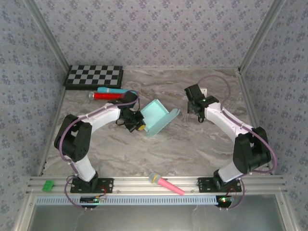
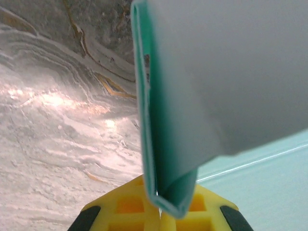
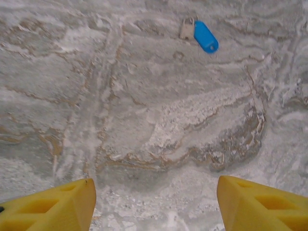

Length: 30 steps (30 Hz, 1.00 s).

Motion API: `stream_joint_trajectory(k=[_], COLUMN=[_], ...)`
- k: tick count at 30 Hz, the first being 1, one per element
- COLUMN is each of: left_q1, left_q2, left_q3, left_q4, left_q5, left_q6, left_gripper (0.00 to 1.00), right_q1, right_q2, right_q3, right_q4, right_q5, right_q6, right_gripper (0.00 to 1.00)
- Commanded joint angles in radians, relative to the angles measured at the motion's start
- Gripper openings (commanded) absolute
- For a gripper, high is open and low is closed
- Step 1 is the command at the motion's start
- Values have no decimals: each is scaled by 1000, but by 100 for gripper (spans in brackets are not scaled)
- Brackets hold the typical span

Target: Fold the paper box

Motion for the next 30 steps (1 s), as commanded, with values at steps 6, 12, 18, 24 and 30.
stream_joint_trajectory(k=[6,12,18,24,30], left_q1=[-13,-13,-16,-15,-15], left_q2=[-43,-41,-24,-25,-75], left_q3=[-88,-75,-77,-24,12], left_q4=[140,122,130,73,-15], left_q5=[99,70,73,37,-73], left_q6=[-277,-277,-277,-220,-95], left_gripper=[0,8,33,58,70], right_q1=[-3,4,23,36,44], right_q2=[-19,13,43,61,74], right_q3=[-55,-69,-65,-64,-71], right_q4=[39,71,107,152,220], right_q5=[-57,-130,-189,-251,-342], right_q6=[44,36,41,51,46], right_gripper=[69,69,69,69,68])
